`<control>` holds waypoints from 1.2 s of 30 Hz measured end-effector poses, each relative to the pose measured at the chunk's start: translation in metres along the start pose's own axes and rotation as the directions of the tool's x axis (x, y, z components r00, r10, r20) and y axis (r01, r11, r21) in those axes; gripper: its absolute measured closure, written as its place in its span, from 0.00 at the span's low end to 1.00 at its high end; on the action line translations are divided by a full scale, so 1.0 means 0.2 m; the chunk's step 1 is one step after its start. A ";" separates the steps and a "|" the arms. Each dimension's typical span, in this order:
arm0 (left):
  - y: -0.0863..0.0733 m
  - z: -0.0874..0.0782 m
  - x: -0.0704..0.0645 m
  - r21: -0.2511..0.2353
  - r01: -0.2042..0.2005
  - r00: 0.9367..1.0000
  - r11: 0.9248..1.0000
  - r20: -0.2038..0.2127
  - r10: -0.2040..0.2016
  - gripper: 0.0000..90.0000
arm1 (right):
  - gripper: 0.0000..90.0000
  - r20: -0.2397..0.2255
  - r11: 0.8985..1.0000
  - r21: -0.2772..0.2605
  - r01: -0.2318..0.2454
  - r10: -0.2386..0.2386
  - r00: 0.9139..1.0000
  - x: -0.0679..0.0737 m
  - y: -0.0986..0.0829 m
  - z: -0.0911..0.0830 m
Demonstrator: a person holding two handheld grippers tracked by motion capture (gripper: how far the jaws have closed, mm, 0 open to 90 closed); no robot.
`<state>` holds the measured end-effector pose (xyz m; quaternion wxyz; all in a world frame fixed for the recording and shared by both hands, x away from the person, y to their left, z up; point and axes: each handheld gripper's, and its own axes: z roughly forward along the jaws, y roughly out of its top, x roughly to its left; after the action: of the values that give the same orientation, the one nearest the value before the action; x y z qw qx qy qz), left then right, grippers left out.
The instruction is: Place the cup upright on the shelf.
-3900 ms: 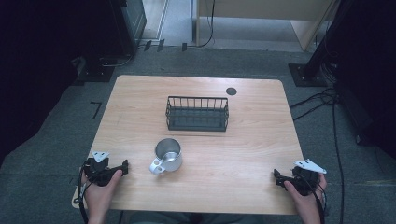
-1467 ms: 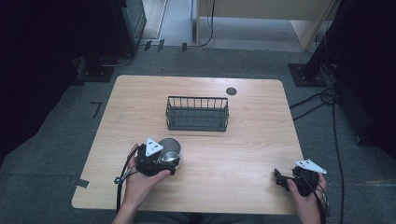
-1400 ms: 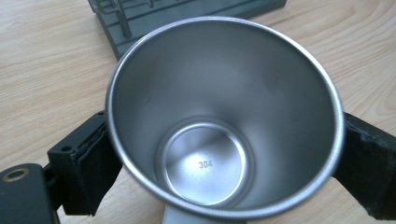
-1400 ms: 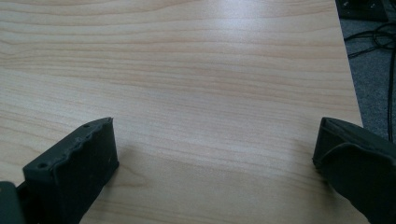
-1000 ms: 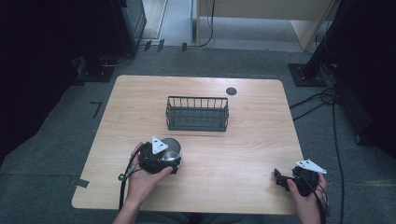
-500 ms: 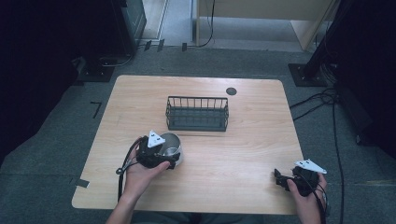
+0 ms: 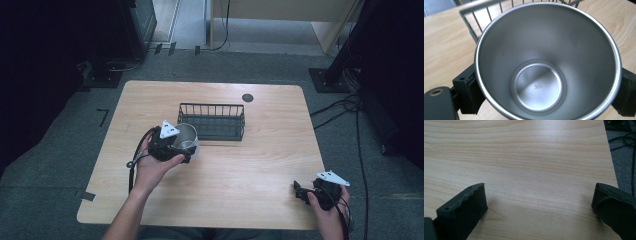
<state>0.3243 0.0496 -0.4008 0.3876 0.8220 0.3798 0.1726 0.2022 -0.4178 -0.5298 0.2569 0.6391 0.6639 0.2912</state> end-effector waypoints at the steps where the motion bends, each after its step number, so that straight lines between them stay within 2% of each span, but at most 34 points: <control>1: 0.02 0.00 0.00 -0.003 -0.003 1.000 1.000 0.003 0.003 0.09 | 0.00 0.000 1.000 0.000 -0.001 0.001 1.000 0.00 0.00 0.00; 5: 0.09 0.02 0.02 -0.012 -0.010 1.000 1.000 0.019 0.011 0.09 | 0.00 -0.001 1.000 0.000 0.000 0.000 1.000 0.00 0.00 0.00; 19: 0.30 0.09 0.05 -0.007 -0.030 0.999 1.000 0.031 0.030 0.09 | 0.00 0.000 1.000 0.000 -0.001 0.001 1.000 0.00 0.00 0.00; 26: 0.35 0.11 0.05 0.010 -0.051 0.998 0.999 0.038 0.051 0.09 | 0.00 0.000 1.000 0.000 -0.001 0.001 1.000 0.00 0.00 0.00; 28: 0.36 0.11 0.05 0.004 -0.046 0.998 0.999 0.036 0.046 0.09 | 0.00 0.000 1.000 0.000 -0.001 0.001 1.000 0.00 0.00 0.00; 32: 0.39 0.12 0.06 0.002 -0.041 0.998 0.999 0.040 0.041 0.09 | 0.00 0.000 1.000 0.000 0.000 0.000 1.000 0.00 0.00 0.00; 36: 0.44 0.16 0.09 0.006 -0.058 0.997 0.998 0.042 0.058 0.09 | 0.00 0.000 1.000 0.000 0.000 0.000 1.000 0.00 0.00 0.00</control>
<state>0.3975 0.0102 -0.3543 0.3876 0.8374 0.3482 0.1651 0.2022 -0.4178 -0.5298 0.2566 0.6392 0.6638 0.2913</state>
